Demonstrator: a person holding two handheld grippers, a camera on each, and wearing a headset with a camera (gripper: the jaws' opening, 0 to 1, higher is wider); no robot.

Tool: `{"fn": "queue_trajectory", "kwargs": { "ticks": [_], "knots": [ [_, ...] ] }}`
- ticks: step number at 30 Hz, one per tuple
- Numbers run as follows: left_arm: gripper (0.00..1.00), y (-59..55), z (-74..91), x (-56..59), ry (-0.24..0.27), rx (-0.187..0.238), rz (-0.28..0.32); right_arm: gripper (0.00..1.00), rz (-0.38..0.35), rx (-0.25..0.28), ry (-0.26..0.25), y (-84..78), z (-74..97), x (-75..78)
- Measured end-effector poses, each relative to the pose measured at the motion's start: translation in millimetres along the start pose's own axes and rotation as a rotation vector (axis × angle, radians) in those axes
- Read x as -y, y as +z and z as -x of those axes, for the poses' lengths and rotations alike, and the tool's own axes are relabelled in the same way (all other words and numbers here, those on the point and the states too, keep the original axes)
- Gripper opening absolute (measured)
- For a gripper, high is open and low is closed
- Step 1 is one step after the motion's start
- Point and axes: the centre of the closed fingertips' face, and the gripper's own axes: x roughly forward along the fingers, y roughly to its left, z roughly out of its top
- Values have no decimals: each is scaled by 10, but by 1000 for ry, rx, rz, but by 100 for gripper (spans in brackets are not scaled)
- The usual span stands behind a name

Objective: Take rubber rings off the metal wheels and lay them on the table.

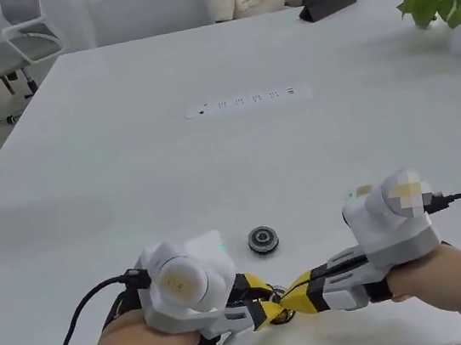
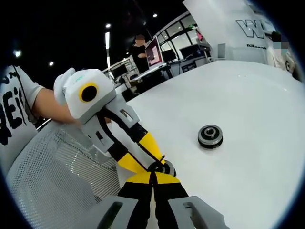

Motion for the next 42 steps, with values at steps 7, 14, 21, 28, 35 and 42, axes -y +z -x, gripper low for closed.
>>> {"fn": "queue_trajectory", "kwargs": {
  "ticks": [7, 14, 21, 28, 35, 42],
  "knots": [
    [7, 6, -1, 0, -4, 2, -8, 0, -29, 6, -30, -32, 49, 90],
    [9, 12, 7, 13, -20, -4, -34, 0, -42, 12, -28, -31, 58, 90],
    [14, 65, 57, 99, -55, 4, -27, 0, -43, 19, -28, -13, 69, 87],
    [16, 139, 174, 134, -65, 28, -39, 0, -59, 50, -35, 51, 120, 107],
    [21, 204, 369, 88, -43, 66, -40, 0, -54, 62, -27, 113, 138, 66],
    [27, 201, 599, -19, -7, 95, -11, 0, -43, 67, -21, 199, 140, 45]
  ]
}}
